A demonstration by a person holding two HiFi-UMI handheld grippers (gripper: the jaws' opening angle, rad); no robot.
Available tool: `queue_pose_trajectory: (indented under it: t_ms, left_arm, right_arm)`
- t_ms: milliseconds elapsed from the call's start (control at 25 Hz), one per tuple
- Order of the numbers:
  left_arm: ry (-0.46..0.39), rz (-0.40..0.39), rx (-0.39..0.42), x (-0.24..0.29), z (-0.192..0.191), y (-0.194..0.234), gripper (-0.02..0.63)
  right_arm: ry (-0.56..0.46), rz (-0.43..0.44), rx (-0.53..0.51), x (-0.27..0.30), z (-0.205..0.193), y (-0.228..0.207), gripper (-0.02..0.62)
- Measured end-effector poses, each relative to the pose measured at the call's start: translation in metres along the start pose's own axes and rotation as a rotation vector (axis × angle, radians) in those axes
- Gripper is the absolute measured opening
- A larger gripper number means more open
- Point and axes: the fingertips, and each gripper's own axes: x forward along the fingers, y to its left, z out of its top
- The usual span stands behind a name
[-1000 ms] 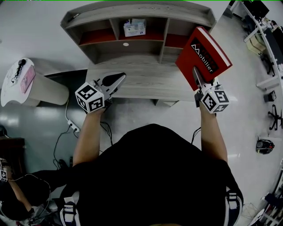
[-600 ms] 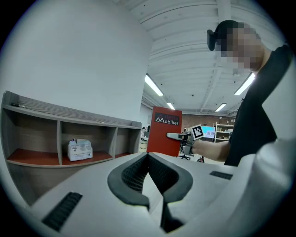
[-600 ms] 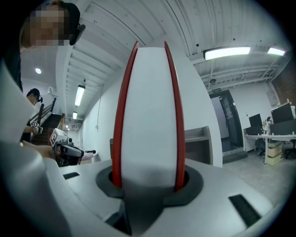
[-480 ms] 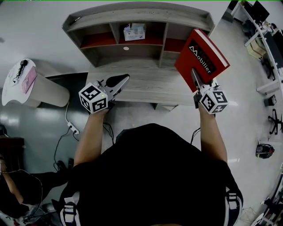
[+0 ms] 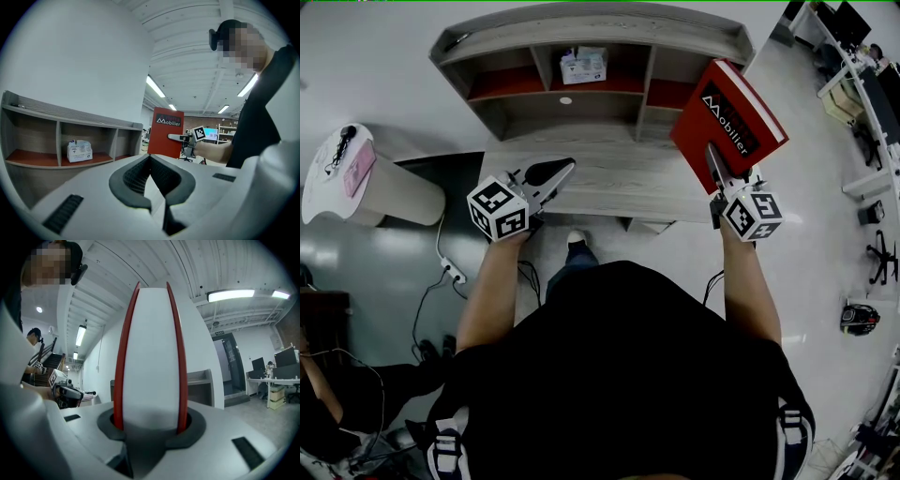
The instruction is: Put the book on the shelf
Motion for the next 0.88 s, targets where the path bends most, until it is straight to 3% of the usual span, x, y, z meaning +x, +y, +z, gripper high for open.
queue_pose_trajectory:
  t_ms: [880]
  left_arm:
    - [0.005,-0.036,0.006,0.015,0.002,0.04,0.02]
  right_arm:
    - [0.021,-0.049,-0.006,0.03,-0.009,-0.015,0.17]
